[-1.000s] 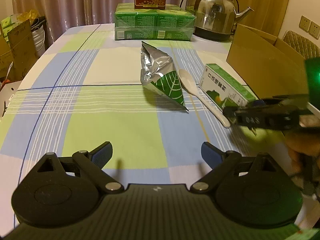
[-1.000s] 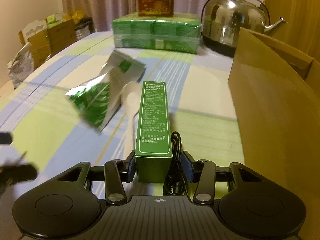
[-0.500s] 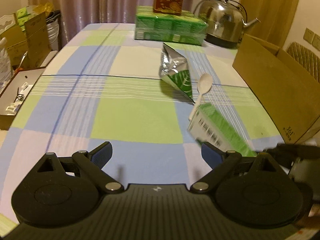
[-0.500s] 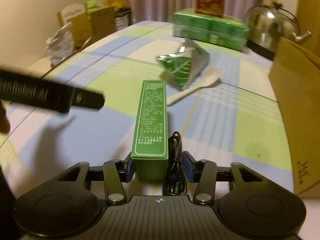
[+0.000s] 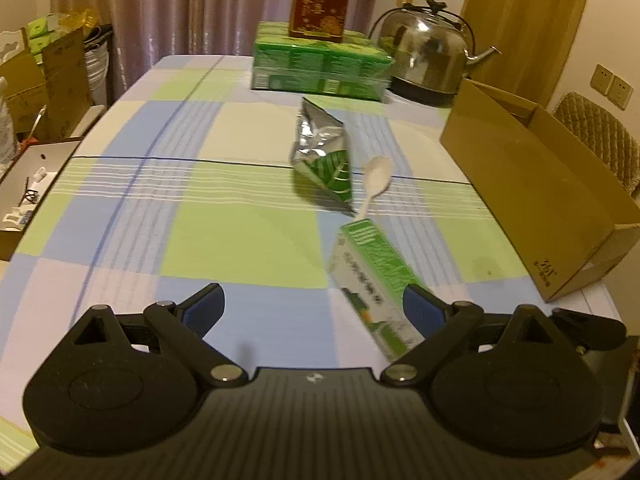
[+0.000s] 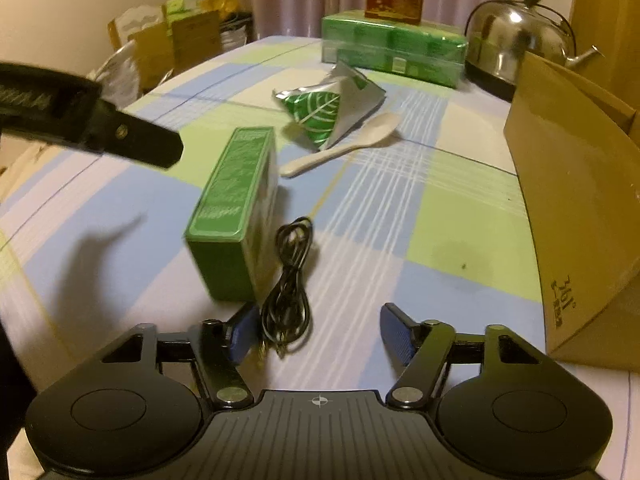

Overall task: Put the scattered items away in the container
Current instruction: 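Grasp the green box with the left tool while the right tool releases it, then grasp the black cable with the right tool while the left tool holds the green box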

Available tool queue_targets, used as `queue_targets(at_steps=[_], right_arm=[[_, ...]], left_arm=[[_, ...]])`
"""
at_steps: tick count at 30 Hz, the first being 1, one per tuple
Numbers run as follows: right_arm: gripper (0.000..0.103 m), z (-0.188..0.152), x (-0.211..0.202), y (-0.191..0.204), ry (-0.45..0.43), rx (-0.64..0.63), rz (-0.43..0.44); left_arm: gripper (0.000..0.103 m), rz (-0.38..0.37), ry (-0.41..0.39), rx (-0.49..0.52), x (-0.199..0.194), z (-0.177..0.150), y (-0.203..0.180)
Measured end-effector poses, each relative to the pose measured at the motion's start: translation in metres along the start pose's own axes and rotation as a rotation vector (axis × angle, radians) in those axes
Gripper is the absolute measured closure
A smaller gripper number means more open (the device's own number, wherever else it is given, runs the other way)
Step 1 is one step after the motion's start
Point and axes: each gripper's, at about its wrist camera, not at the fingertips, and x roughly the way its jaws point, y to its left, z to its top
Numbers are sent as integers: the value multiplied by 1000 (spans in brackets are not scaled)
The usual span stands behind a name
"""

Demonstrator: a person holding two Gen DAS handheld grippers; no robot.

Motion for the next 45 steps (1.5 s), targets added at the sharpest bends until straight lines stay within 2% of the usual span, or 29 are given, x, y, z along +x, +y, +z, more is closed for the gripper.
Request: queue_targets(at_steps=[3, 4, 8, 15, 18, 20, 25, 30, 32, 35, 42, 45], right_arm=[[48, 5, 6, -2, -24, 12, 2], [52, 7, 7, -3, -32, 14, 2], [85, 12, 8, -7, -43, -1, -6], [86, 1, -2, -32, -37, 48, -58], [86, -4, -9, -37, -31, 55, -65], [86, -7, -12, -38, -29, 59, -68], [86, -10, -16, -36, -29, 71, -73], [86, -11, -17, -31, -33, 75, -81], [86, -11, -16, -30, -35, 69, -84], [86, -10, -15, -30, -40, 65, -88], [86, -9, -11, -29, -59, 48, -103], [86, -7, -8, -29, -65, 43, -104]], left_arm=[[9, -16, 3, 4, 3, 2, -10], [9, -21, 5, 6, 4, 3, -12], [11, -28, 23, 34, 14, 7, -25], [23, -37, 102, 87, 34, 8, -50], [39, -15, 146, 118, 45, 4, -59], [58, -15, 159, 145, 48, 1, -63], [75, 10, 172, 218, 39, -3, -57], [75, 23, 184, 240, 34, -2, -47], [64, 19, 177, 240, 35, 1, -47], [63, 6, 176, 241, 42, 5, -50], [65, -10, 207, 257, 61, 10, -55], [72, -11, 219, 254, 65, 8, -53]])
